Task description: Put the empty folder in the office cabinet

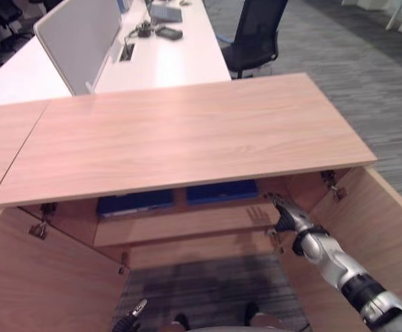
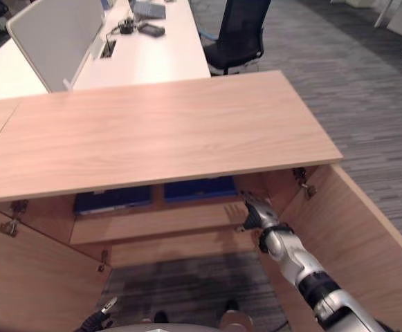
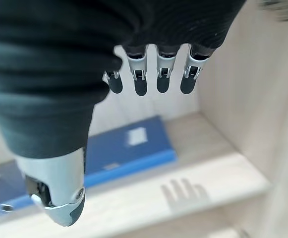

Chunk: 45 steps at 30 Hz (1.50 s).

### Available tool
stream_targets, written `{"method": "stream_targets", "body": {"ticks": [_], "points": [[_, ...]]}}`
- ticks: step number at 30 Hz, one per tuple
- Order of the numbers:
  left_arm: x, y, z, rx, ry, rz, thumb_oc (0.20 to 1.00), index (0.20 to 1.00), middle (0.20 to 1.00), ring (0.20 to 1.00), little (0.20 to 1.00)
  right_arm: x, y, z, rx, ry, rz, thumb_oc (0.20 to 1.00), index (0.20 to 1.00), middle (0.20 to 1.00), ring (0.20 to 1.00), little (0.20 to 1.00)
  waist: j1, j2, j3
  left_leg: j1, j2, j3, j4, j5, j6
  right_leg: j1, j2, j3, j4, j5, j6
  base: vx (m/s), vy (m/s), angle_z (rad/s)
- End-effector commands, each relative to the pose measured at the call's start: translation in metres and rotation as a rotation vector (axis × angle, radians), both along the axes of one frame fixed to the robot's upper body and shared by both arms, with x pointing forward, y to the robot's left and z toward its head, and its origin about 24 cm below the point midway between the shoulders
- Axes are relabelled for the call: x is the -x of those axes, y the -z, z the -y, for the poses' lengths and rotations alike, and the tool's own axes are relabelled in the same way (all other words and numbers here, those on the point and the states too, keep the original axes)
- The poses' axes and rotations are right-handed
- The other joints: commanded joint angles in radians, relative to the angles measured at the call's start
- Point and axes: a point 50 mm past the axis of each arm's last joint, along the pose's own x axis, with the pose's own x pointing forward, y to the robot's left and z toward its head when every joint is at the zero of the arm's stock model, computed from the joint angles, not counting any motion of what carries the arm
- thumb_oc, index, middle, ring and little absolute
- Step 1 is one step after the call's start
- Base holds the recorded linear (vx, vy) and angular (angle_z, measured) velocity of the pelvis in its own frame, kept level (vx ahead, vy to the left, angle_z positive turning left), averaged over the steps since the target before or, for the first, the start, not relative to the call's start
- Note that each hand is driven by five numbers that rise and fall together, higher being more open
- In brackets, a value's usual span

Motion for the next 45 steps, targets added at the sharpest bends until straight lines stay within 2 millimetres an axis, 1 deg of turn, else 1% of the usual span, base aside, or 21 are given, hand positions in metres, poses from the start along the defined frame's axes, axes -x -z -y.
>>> {"method": "stream_targets", "body": {"ticks": [1,3,5,6,7,10,13,14,15,16,21,22,23,24,25,26,27,30,39,42,45], "points": [[-0.014,-0.002,-0.002,-0.028,0.033,0.025,1.0,1.0,1.0,1.0,1.0,-0.014,-0.01,-0.011,-0.017,-0.028,0.074,1.0,1.0,1.0,1.0,1.0,-0.001,-0.029,0.0,-0.014,0.009,-0.044,-0.05,0.05,-0.013,0.014,-0.039,-0.028,-0.04,0.042,0.081,0.03,0.019,-0.08],[-0.014,-0.001,0.0,-0.025,0.032,0.023,1.0,1.0,1.0,1.0,1.0,-0.009,-0.004,-0.009,-0.015,-0.016,0.051,1.0,1.0,1.0,1.0,1.0,-0.005,-0.034,-0.011,-0.018,0.007,-0.04,-0.05,0.049,-0.013,0.018,-0.035,-0.027,-0.058,0.051,0.08,0.02,0.011,-0.05],[-0.015,0.0,0.004,-0.022,0.036,0.019,1.0,1.0,1.0,1.0,1.0,0.002,0.011,-0.008,-0.023,0.015,-0.008,1.0,1.0,1.0,1.0,1.0,-0.013,-0.037,-0.02,-0.019,0.006,-0.038,-0.05,0.045,-0.014,0.025,-0.031,-0.028,-0.077,0.058,0.081,0.02,0.037,-0.06],[-0.019,0.001,0.01,-0.012,0.048,0.018,1.0,1.0,1.0,1.0,1.0,0.018,0.032,-0.007,-0.038,0.059,-0.107,1.0,1.0,1.0,1.0,1.0,-0.023,-0.043,-0.03,-0.014,0.003,-0.033,-0.05,0.035,-0.016,0.039,-0.027,-0.027,-0.094,0.059,0.082,0.02,0.041,-0.05],[-0.019,0.0,0.01,-0.012,0.048,0.018,1.0,1.0,1.0,1.0,1.0,0.018,0.032,-0.008,-0.039,0.059,-0.107,1.0,1.0,1.0,1.0,1.0,-0.023,-0.044,-0.031,-0.017,0.002,-0.033,-0.05,0.038,-0.016,0.036,-0.028,-0.027,-0.095,0.062,0.081,0.03,0.047,-0.01],[-0.028,0.0,0.016,-0.007,0.072,0.032,1.0,1.0,1.0,1.0,1.0,0.039,0.056,-0.007,-0.053,0.111,-0.233,1.0,1.0,1.0,1.0,1.0,-0.03,-0.048,-0.038,-0.016,-0.003,-0.032,-0.05,0.031,-0.014,0.037,-0.029,-0.024,-0.095,0.063,0.083,0.02,0.043,-0.05],[-0.037,0.0,0.022,-0.006,0.124,0.043,1.0,1.0,1.0,1.0,1.0,0.065,0.084,-0.005,-0.045,0.197,-0.387,1.0,1.0,1.0,1.0,1.0,-0.034,-0.051,-0.047,-0.014,-0.009,-0.03,-0.05,0.024,-0.011,0.034,-0.031,-0.017,-0.095,0.065,0.087,0.03,0.055,-0.09],[-0.041,0.0,0.026,-0.006,0.168,0.044,1.0,1.0,1.0,1.0,1.0,0.08,0.099,-0.006,-0.032,0.232,-0.477,1.0,1.0,1.0,1.0,1.0,-0.034,-0.05,-0.048,-0.011,-0.012,-0.028,-0.05,0.017,-0.009,0.035,-0.031,-0.015,-0.095,0.064,0.09,0.03,0.072,-0.06],[-0.043,-0.001,0.028,-0.007,0.199,0.043,1.0,1.0,1.0,1.0,1.0,0.088,0.105,-0.006,-0.022,0.246,-0.519,1.0,1.0,1.0,1.0,1.0,-0.035,-0.051,-0.049,-0.011,-0.013,-0.027,-0.05,0.016,-0.008,0.034,-0.032,-0.013,-0.095,0.067,0.091,0.02,0.054,-0.06],[-0.043,-0.001,0.027,-0.008,0.199,0.044,1.0,1.0,1.0,1.0,1.0,0.087,0.105,-0.007,-0.023,0.246,-0.519,1.0,1.0,1.0,1.0,1.0,-0.035,-0.052,-0.051,-0.014,-0.014,-0.026,-0.05,0.018,-0.008,0.031,-0.033,-0.012,-0.095,0.069,0.09,0.0,0.038,-0.08],[-0.051,-0.001,0.037,0.001,0.331,0.056,1.0,1.0,1.0,1.0,1.0,0.12,0.128,-0.011,-0.024,0.343,-0.689,1.0,1.0,1.0,1.0,1.0,-0.036,-0.057,-0.053,-0.014,-0.023,-0.014,-0.05,0.01,-0.001,0.024,-0.036,0.005,-0.095,0.078,0.095,0.0,0.042,-0.1],[-0.051,-0.001,0.037,0.001,0.331,0.056,1.0,1.0,1.0,1.0,1.0,0.12,0.128,-0.011,-0.024,0.342,-0.689,1.0,1.0,1.0,1.0,1.0,-0.036,-0.057,-0.054,-0.014,-0.023,-0.014,-0.05,0.01,-0.001,0.023,-0.036,0.005,-0.095,0.078,0.095,-0.01,0.066,-0.09],[-0.055,-0.001,0.042,0.0,0.435,0.051,1.0,1.0,1.0,1.0,1.0,0.134,0.135,-0.009,-0.071,0.462,-0.765,1.0,1.0,1.0,1.0,1.0,-0.036,-0.057,-0.052,-0.014,-0.028,-0.011,-0.05,0.007,0.004,0.019,-0.038,0.014,-0.095,0.084,0.097,-0.01,0.048,-0.06],[-0.055,-0.001,0.041,-0.001,0.435,0.051,1.0,1.0,1.0,1.0,1.0,0.134,0.135,-0.01,-0.071,0.462,-0.765,1.0,1.0,1.0,1.0,1.0,-0.035,-0.058,-0.054,-0.017,-0.028,-0.01,-0.05,0.009,0.004,0.016,-0.038,0.015,-0.095,0.085,0.097,-0.02,0.071,-0.07],[-0.055,-0.001,0.044,0.004,0.492,0.046,1.0,1.0,1.0,1.0,1.0,0.143,0.138,-0.007,-0.1,0.539,-0.805,1.0,1.0,1.0,1.0,1.0,-0.036,-0.059,-0.056,-0.018,-0.031,-0.008,-0.05,0.008,0.007,0.012,-0.039,0.018,-0.095,0.09,0.099,-0.01,0.062,-0.07],[-0.051,0.0,0.046,0.014,0.559,0.028,1.0,1.0,1.0,1.0,1.0,0.161,0.143,-0.002,-0.136,0.656,-0.871,1.0,1.0,1.0,1.0,1.0,-0.036,-0.058,-0.058,-0.012,-0.035,-0.006,-0.05,0.002,0.01,0.014,-0.041,0.02,-0.095,0.091,0.102,-0.01,0.088,-0.08],[-0.049,0.001,0.048,0.025,0.583,0.02,1.0,1.0,1.0,1.0,1.0,0.168,0.144,0.001,-0.152,0.706,-0.892,1.0,1.0,1.0,1.0,1.0,-0.036,-0.057,-0.061,-0.01,-0.036,-0.004,-0.05,-0.001,0.011,0.015,-0.042,0.022,-0.095,0.092,0.104,-0.01,0.065,-0.03],[-0.041,0.002,0.053,0.056,0.648,-0.004,1.0,1.0,1.0,1.0,1.0,0.176,0.145,0.002,-0.194,0.786,-0.918,1.0,1.0,1.0,1.0,1.0,-0.038,-0.055,-0.068,-0.004,-0.043,0.0,-0.05,-0.006,0.016,0.018,-0.049,0.024,-0.095,0.097,0.108,-0.01,0.069,-0.01],[-0.028,0.005,0.054,0.086,0.739,-0.044,1.0,1.0,1.0,1.0,1.0,0.193,0.148,0.0,-0.252,0.851,-0.991,1.0,1.0,1.0,1.0,1.0,-0.033,-0.054,-0.065,-0.018,-0.071,-0.019,-0.05,-0.007,0.031,0.014,-0.075,0.013,-0.095,0.122,0.122,-0.06,0.082,-0.01],[-0.027,0.005,0.052,0.068,0.71,-0.042,1.0,1.0,1.0,1.0,1.0,0.197,0.147,0.007,-0.254,0.89,-0.992,1.0,1.0,1.0,1.0,1.0,-0.032,-0.043,-0.049,-0.046,-0.097,-0.036,-0.05,-0.003,0.043,-0.009,-0.096,0.007,-0.095,0.148,0.133,-0.15,0.176,0.16],[-0.024,0.005,0.049,0.029,0.758,-0.057,1.0,1.0,1.0,1.0,1.0,0.203,0.146,0.013,-0.274,0.955,-1.003,1.0,1.0,1.0,1.0,1.0,-0.045,-0.025,-0.029,-0.071,-0.114,-0.052,-0.05,0.008,0.05,-0.028,-0.112,0.014,-0.095,0.164,0.14,-0.16,0.14,0.11]]}}
